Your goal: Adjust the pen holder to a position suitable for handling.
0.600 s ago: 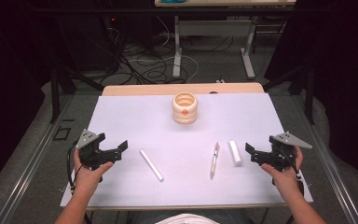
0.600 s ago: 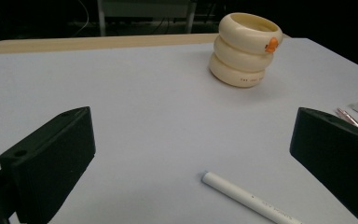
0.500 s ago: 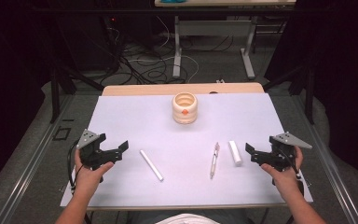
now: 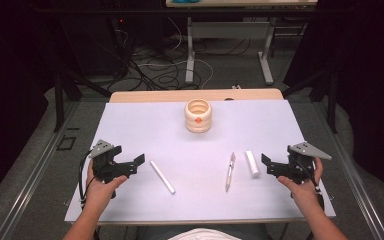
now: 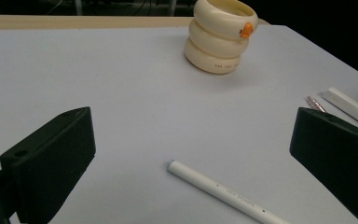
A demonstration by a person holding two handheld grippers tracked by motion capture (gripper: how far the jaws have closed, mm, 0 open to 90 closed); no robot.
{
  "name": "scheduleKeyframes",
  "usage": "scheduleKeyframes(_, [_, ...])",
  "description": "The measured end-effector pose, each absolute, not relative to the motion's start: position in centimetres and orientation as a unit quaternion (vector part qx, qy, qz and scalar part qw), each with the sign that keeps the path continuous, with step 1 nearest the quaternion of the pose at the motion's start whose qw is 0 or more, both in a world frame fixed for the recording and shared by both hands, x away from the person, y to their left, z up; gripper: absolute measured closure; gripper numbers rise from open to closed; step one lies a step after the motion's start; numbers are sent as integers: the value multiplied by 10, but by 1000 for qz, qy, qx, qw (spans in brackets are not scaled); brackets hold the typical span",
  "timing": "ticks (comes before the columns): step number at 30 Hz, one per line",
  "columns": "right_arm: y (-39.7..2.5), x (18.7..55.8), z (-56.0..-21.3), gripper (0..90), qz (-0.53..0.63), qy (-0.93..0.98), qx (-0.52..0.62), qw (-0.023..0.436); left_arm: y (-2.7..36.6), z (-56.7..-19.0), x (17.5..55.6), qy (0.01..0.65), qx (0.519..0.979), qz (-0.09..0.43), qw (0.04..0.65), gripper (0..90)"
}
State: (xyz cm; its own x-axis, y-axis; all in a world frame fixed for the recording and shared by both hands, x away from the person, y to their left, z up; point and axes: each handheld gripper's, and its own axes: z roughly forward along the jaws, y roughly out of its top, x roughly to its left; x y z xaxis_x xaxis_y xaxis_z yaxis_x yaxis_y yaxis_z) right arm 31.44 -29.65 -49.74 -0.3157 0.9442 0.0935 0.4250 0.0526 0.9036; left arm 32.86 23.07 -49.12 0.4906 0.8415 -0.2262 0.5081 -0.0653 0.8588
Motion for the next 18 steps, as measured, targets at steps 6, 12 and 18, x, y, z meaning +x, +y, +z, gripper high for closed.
scheduleKeyframes(6, [-297,314,-498,0,458,669,513,281,220,-496,330,476,716,148,490,3])
scheduleKeyframes(12, [-297,315,-500,0,455,670,518,276,213,-500,331,478,719,134,487,3])
scheduleKeyframes(18, [-299,317,-502,0,458,669,517,274,209,-503,334,485,719,125,482,12])
